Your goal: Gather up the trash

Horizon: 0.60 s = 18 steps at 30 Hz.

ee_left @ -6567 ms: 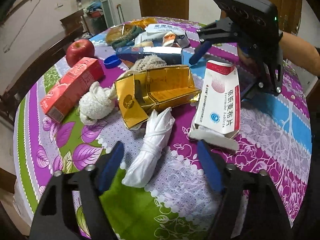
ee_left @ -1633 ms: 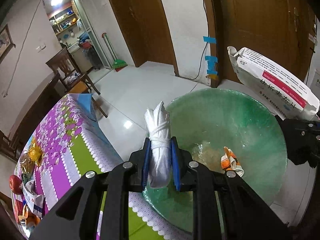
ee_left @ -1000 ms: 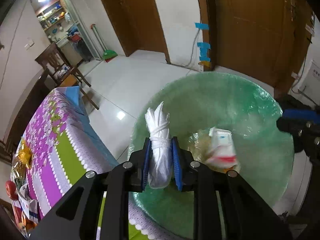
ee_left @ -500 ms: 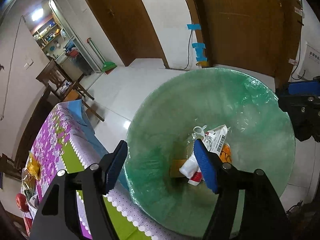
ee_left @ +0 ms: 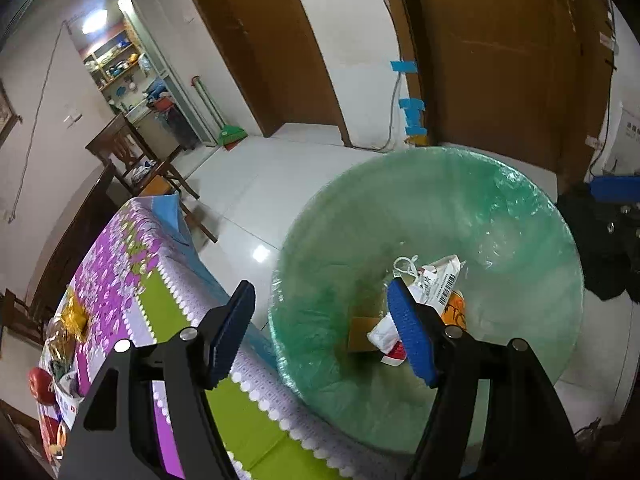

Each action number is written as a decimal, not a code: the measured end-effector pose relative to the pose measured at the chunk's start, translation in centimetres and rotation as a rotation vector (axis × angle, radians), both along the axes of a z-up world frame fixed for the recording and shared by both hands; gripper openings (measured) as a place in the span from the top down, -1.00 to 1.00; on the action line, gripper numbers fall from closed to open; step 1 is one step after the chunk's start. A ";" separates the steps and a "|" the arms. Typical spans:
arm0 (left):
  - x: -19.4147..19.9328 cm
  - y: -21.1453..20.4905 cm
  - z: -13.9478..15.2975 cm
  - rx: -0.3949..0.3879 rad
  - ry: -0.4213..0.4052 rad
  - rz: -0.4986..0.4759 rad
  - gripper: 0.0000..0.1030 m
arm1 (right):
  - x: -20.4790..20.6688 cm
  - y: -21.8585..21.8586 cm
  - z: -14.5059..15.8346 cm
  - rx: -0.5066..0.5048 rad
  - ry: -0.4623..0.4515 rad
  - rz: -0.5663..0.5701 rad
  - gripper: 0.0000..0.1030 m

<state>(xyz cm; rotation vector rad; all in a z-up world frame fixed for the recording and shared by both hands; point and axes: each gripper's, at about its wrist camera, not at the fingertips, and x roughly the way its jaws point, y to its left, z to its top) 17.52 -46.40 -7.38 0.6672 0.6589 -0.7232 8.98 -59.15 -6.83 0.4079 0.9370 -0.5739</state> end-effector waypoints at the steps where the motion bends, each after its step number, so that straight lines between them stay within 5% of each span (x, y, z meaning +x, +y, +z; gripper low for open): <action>1: 0.1 0.4 0.2 -0.010 -0.003 0.011 -0.28 | -0.2 -0.1 0.0 0.001 -0.009 -0.005 -0.01; 11: 1.1 4.4 1.0 -0.073 -0.003 0.114 -0.31 | -2.3 1.9 1.3 -0.088 -0.152 -0.088 -0.34; 18: 1.4 7.7 1.5 -0.097 0.003 0.172 -0.39 | -3.2 4.5 2.8 -0.137 -0.297 -0.124 -0.91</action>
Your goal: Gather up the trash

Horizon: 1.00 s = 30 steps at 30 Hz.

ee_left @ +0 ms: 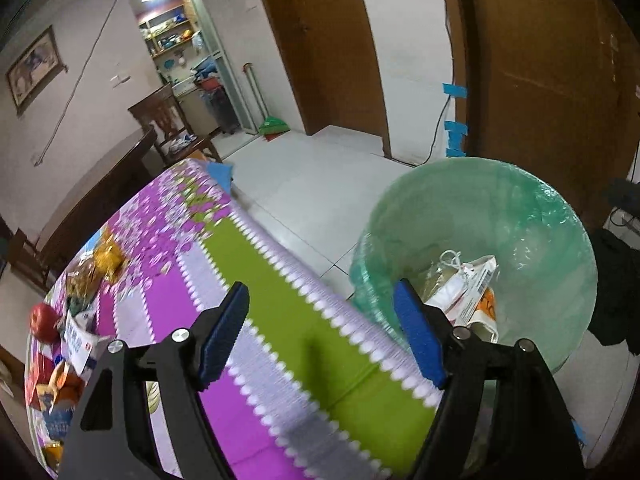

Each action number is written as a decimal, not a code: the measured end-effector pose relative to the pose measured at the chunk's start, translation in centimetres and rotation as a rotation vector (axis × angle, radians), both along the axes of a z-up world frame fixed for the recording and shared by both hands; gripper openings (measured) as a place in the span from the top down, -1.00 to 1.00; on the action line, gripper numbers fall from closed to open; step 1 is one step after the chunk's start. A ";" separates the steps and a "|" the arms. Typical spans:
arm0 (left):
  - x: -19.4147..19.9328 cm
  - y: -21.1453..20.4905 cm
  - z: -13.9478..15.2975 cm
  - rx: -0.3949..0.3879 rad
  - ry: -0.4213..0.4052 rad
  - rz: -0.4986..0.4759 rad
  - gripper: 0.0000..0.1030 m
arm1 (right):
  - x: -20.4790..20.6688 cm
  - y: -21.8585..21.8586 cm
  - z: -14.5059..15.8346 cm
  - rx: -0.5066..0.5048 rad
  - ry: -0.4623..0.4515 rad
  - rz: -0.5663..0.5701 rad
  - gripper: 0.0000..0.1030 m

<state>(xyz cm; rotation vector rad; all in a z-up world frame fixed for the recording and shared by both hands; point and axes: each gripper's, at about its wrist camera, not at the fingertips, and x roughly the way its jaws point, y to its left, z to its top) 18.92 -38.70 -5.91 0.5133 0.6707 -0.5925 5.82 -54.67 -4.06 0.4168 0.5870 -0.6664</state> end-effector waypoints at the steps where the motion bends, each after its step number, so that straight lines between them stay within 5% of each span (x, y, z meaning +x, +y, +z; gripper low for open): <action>1: 0.0 0.4 0.0 -0.001 -0.001 0.006 -0.39 | -0.1 0.3 0.2 -0.011 -0.014 -0.005 -0.91; 13: 0.9 7.2 1.0 -0.044 0.003 0.117 -0.54 | 0.8 5.6 2.5 -0.135 -0.094 0.023 -0.91; 30: 6.6 25.2 4.7 -0.148 0.040 0.422 -0.58 | 7.5 17.9 3.7 -0.187 -0.084 0.359 -0.91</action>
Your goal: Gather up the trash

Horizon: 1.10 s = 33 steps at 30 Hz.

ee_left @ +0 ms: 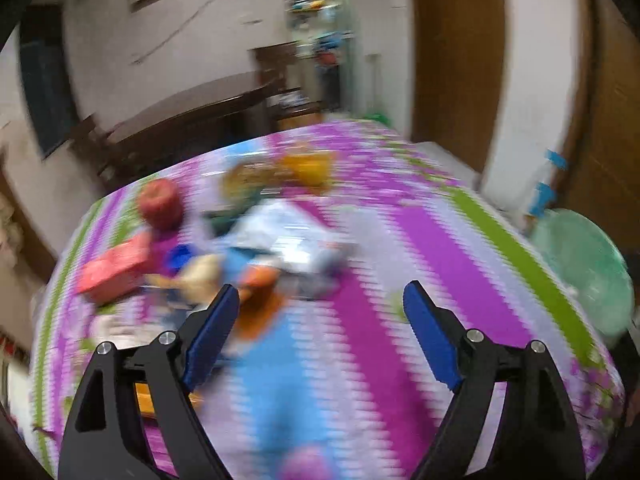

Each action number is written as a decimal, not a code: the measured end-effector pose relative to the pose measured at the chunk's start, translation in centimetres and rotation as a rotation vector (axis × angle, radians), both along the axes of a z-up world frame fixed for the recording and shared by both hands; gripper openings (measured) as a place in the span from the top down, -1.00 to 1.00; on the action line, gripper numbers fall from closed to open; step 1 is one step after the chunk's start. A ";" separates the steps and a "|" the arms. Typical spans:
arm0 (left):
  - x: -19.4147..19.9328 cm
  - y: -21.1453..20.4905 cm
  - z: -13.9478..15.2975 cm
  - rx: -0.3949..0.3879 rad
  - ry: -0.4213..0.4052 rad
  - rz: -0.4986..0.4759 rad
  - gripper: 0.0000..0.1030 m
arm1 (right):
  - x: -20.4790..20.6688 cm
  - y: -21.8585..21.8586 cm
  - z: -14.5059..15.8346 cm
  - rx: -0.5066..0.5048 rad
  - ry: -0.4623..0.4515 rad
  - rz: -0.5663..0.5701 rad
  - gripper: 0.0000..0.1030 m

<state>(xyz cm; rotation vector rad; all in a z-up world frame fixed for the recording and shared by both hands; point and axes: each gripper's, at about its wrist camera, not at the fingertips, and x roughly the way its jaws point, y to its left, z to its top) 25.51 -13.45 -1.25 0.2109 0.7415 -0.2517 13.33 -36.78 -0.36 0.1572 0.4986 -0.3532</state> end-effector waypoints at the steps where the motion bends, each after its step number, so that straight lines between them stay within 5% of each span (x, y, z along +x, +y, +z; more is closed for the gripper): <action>1: 1.8 1.7 0.4 0.019 0.020 0.042 -0.66 | 0.1 0.7 0.0 0.008 -0.003 0.014 -0.91; 5: 8.4 7.0 0.7 0.032 0.079 0.183 -0.67 | 0.2 3.3 -0.5 0.034 0.007 0.059 -0.91; 8: 13.3 8.7 -2.2 0.038 0.232 0.171 -0.67 | 0.4 5.2 -1.0 0.047 0.022 0.085 -0.91; 11: 14.6 9.9 -4.8 0.087 0.277 0.211 -0.70 | 0.7 6.4 -1.6 0.046 0.038 0.110 -0.91; 15: 10.1 10.9 -4.9 0.027 0.306 0.110 -0.68 | 0.2 7.7 -2.3 0.005 0.051 0.146 -0.91; 17: 5.0 11.0 -6.3 -0.006 0.434 -0.075 -0.68 | -0.2 7.7 -2.5 -0.006 0.052 0.159 -0.91; 19: 0.3 11.5 -6.7 0.021 0.423 -0.146 -0.67 | -0.7 8.1 -2.8 -0.014 0.050 0.180 -0.91; 21: -4.1 13.3 -5.9 -0.058 0.392 -0.204 -0.69 | -1.4 8.4 -3.0 -0.024 0.049 0.194 -0.91; 25: -9.5 18.3 -4.0 -0.211 0.281 -0.160 -0.81 | -2.1 9.1 -3.3 -0.009 0.047 0.229 -0.91; 29: -9.9 21.8 -4.7 -0.257 0.250 -0.066 -0.80 | -2.0 10.8 -3.6 0.047 0.044 0.293 -0.91; 33: -12.1 22.1 -4.4 -0.238 0.193 -0.156 -0.80 | -2.2 14.0 -3.5 0.047 0.040 0.413 -0.91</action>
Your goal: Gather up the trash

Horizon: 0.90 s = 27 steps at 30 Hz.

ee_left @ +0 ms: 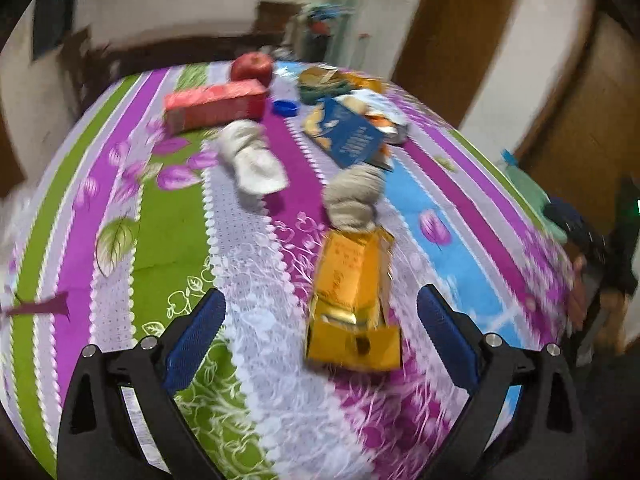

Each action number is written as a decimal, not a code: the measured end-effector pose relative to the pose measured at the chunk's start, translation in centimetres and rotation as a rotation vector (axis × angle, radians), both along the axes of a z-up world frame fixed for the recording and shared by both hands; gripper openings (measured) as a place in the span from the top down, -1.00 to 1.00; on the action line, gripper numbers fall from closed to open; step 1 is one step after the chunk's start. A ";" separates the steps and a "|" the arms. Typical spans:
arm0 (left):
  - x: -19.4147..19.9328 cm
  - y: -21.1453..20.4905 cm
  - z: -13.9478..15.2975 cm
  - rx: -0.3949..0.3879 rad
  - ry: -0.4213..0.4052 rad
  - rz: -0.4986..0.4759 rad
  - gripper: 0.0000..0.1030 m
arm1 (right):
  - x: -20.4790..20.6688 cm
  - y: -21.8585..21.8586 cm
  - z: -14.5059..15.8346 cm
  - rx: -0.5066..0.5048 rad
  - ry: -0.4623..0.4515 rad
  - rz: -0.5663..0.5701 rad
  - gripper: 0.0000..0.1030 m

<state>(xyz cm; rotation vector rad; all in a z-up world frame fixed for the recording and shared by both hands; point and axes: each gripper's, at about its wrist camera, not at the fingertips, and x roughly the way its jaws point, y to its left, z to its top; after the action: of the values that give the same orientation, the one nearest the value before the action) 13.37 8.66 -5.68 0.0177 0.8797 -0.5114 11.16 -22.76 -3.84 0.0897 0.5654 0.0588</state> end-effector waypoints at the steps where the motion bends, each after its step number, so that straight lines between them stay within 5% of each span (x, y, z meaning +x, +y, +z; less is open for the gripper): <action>1: -0.7 -0.4 0.0 0.024 -0.023 -0.055 -0.73 | -0.1 1.0 -0.1 -0.022 -0.002 0.035 -0.91; 5: -1.4 -2.0 0.5 0.056 -0.070 -0.186 -0.53 | 0.0 3.5 -0.2 -0.099 -0.005 0.085 -0.91; 9: -2.0 -4.2 0.1 0.114 -0.132 -0.237 -0.37 | 0.4 4.1 -0.5 -0.070 0.024 0.096 -0.91; 16: -1.0 -7.4 -2.5 0.287 -0.162 -0.257 0.29 | 2.0 4.9 -0.9 -0.071 0.061 0.129 -0.74; 19: -0.2 -7.0 -2.2 0.262 -0.159 -0.226 0.64 | 2.5 5.5 -0.5 -0.091 0.052 0.150 -0.62; 27: -0.5 -5.3 -1.3 0.170 -0.160 -0.160 0.68 | 4.5 7.8 1.1 -0.105 0.038 0.247 -0.42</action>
<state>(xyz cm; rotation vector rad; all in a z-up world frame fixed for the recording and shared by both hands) 12.88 3.39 -6.99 0.2825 0.7664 -0.5744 15.67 -14.96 -2.77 -0.0821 0.6147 0.2681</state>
